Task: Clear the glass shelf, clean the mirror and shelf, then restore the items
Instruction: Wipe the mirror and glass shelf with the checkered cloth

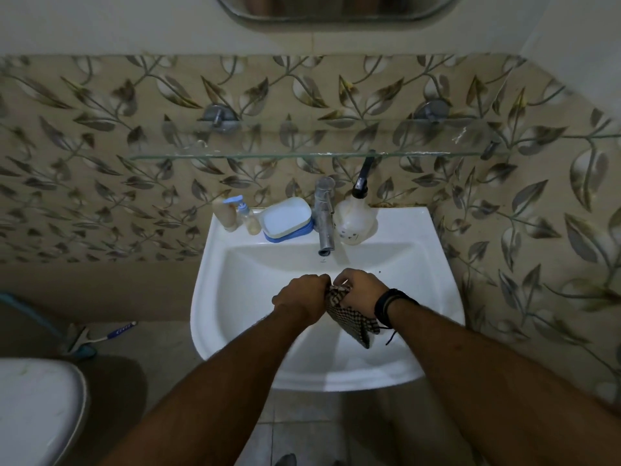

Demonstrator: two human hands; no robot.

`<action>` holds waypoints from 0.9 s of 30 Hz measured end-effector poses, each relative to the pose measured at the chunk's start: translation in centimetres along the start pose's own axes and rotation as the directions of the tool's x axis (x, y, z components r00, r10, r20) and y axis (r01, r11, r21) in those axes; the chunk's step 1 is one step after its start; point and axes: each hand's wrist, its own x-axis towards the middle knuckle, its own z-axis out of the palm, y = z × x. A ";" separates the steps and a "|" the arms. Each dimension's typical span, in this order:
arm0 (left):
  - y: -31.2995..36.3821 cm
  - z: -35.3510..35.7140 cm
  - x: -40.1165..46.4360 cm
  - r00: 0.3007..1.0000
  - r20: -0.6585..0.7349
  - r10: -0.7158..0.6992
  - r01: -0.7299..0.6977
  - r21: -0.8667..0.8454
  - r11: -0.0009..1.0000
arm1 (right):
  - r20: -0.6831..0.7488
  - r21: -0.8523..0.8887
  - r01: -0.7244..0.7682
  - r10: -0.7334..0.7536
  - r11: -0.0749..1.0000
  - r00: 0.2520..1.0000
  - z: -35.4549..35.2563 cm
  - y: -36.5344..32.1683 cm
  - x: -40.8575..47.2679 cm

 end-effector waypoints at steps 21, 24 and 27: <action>-2.5 -11.4 -1.9 0.982 -0.114 0.153 -0.139 0.121 0.983 | 0.073 -0.131 0.031 -0.021 0.991 0.997 -4.4 -11.1 -1.6; -1.8 -14.4 -2.1 0.973 -0.112 0.201 -0.178 0.189 0.966 | 0.087 -0.167 -0.012 0.027 0.986 0.996 -6.7 -13.1 -2.2; -0.5 -17.7 -2.5 0.959 -0.106 0.262 -0.226 0.268 0.937 | 0.115 -0.213 -0.018 0.043 0.977 0.992 -9.6 -15.1 -2.9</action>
